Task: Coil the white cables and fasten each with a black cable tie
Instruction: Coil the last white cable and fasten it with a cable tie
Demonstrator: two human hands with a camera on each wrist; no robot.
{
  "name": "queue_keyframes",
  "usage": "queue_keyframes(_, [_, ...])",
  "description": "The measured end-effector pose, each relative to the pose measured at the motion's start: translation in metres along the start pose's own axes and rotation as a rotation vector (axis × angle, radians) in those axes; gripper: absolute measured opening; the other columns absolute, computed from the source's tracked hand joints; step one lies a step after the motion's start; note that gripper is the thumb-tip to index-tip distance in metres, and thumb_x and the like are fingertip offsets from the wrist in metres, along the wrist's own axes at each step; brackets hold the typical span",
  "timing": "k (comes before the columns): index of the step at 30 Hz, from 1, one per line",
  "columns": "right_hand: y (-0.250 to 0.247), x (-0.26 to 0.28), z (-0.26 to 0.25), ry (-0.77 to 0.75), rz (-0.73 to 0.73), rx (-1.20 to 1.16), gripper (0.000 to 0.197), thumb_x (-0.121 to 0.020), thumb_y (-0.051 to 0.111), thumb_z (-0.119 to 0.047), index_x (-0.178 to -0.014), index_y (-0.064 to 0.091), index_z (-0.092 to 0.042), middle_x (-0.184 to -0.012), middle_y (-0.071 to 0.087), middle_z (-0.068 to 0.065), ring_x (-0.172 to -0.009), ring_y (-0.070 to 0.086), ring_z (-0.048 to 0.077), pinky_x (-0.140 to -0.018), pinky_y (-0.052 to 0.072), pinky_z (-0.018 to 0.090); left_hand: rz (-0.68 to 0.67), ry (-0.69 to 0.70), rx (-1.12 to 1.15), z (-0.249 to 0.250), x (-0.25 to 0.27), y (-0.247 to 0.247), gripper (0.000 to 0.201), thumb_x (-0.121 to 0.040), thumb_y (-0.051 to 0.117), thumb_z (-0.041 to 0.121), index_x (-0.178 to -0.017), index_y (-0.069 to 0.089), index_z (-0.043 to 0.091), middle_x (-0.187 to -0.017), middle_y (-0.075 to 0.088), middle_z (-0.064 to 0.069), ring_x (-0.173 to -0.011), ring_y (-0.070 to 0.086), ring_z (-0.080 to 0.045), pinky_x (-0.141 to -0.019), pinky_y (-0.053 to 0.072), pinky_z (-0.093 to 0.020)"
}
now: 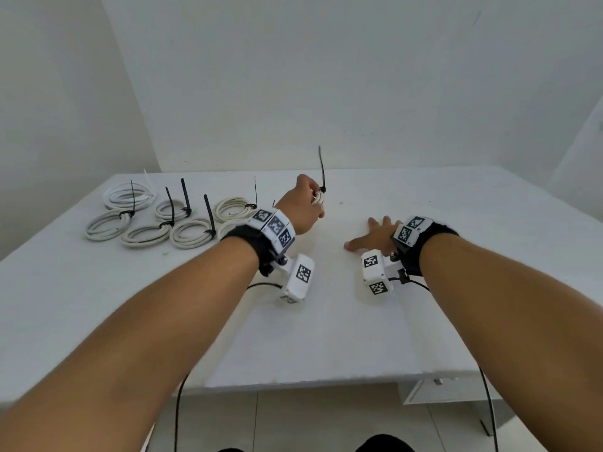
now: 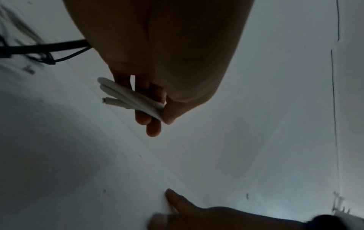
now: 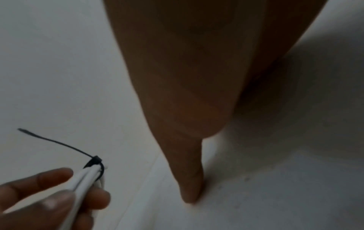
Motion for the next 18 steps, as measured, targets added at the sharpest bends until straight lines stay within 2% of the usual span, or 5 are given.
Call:
queue_keyframes(2, [0.001,0.004,0.001,-0.030,-0.009,-0.052,0.106,-0.081,0.061,-0.070,-0.158,0.004,-0.025,-0.164,-0.003,0.008,-0.151,0.005,0.032,-0.117,0.021,0.045,0.001,-0.039,-0.122,-0.003,-0.017,0.000,0.031,-0.094,0.055,0.016,-0.118,0.036,0.013,-0.103,0.065,-0.004,-0.084,0.061,-0.024,-0.065,0.044,-0.031])
queue_keyframes(5, [0.002,0.006,0.004,-0.060,-0.042,-0.123,0.105,-0.085,0.064,-0.062,-0.159,-0.001,-0.023,-0.165,-0.015,0.005,-0.152,-0.001,0.030,-0.116,0.022,0.042,0.002,-0.098,-0.329,-0.014,-0.037,-0.001,0.038,-0.091,0.061,0.016,-0.122,0.042,0.006,-0.111,0.059,-0.011,-0.090,0.057,-0.028,-0.070,0.041,-0.032])
queue_keyframes(9, [0.001,0.008,0.004,-0.080,-0.035,-0.128,0.104,-0.086,0.063,-0.061,-0.159,0.000,-0.022,-0.165,-0.015,0.005,-0.152,0.000,0.029,-0.115,0.024,0.039,-0.055,-0.106,-0.492,-0.027,-0.049,0.010,0.032,-0.093,0.056,0.014,-0.122,0.046,0.003,-0.115,0.060,-0.017,-0.100,0.060,-0.034,-0.073,0.044,-0.034])
queue_keyframes(13, [0.002,0.010,0.003,-0.084,-0.041,-0.108,0.106,-0.085,0.063,-0.062,-0.159,-0.002,-0.022,-0.165,-0.017,0.006,-0.152,-0.002,0.030,-0.117,0.021,0.040,-0.048,-0.099,-0.523,-0.037,-0.056,0.010,0.021,-0.094,0.052,0.013,-0.114,0.051,0.006,-0.111,0.062,-0.014,-0.084,0.055,-0.028,-0.071,0.044,-0.033])
queue_keyframes(18, [0.003,0.010,0.003,-0.084,-0.058,-0.118,0.109,-0.084,0.066,-0.060,-0.159,-0.004,-0.022,-0.164,-0.019,0.006,-0.152,-0.004,0.031,-0.117,0.022,0.042,-0.048,-0.091,-0.528,-0.035,-0.054,0.008,0.019,-0.093,0.056,0.016,-0.107,0.062,0.004,-0.108,0.067,-0.013,-0.088,0.061,-0.028,-0.080,0.051,-0.035])
Point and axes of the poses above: each hand's wrist, its own x-axis away from the middle knuckle, its own y-axis out of the palm, z = x × y, the point moved 6 cm from there along -x, towards the middle knuckle
